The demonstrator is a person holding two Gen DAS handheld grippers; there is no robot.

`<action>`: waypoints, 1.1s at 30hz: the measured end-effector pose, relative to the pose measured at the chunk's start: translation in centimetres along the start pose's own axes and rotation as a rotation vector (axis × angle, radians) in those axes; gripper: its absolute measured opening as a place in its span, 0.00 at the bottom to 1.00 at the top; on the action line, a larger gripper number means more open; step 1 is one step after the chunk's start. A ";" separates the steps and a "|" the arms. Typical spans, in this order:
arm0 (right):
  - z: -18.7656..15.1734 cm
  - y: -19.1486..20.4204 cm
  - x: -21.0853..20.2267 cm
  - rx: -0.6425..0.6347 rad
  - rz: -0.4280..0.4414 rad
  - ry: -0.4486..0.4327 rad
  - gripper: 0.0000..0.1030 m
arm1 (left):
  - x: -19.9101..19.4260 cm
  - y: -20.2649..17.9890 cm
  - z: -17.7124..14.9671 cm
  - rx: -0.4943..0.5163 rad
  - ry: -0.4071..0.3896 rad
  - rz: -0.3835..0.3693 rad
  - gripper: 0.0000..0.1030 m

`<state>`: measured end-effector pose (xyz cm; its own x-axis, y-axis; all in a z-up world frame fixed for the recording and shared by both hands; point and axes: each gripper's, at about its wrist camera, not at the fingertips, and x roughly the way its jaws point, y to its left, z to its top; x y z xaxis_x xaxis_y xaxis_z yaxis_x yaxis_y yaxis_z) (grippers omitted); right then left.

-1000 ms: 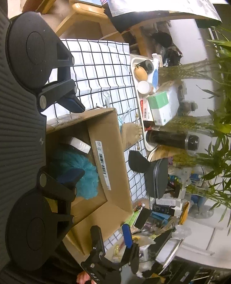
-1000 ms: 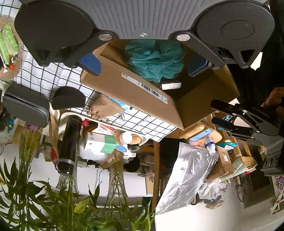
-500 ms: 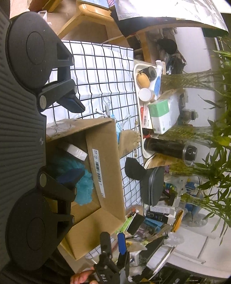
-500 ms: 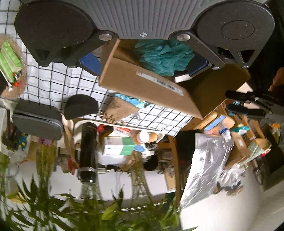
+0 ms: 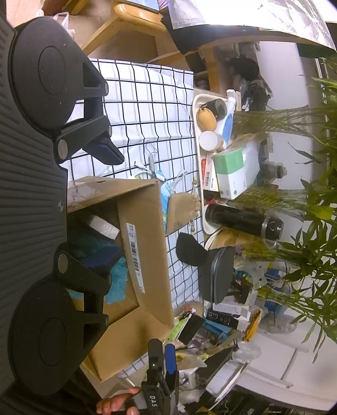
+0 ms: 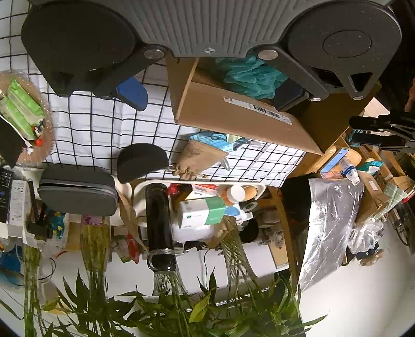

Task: Organize soft objects
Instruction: 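Withdraw both grippers from the box back over the table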

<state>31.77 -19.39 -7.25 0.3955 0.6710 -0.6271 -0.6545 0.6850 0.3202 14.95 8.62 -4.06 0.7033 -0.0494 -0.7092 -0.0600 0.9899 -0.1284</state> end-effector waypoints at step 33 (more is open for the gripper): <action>1.5 -1.8 2.1 0.051 -0.098 -0.057 1.00 | 4.1 3.6 3.8 -0.041 -0.069 -0.003 0.67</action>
<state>34.71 -18.77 -8.08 0.4935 0.6140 -0.6160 -0.5776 0.7609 0.2957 20.27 12.45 -4.82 0.7506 -0.0416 -0.6594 -0.0862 0.9833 -0.1600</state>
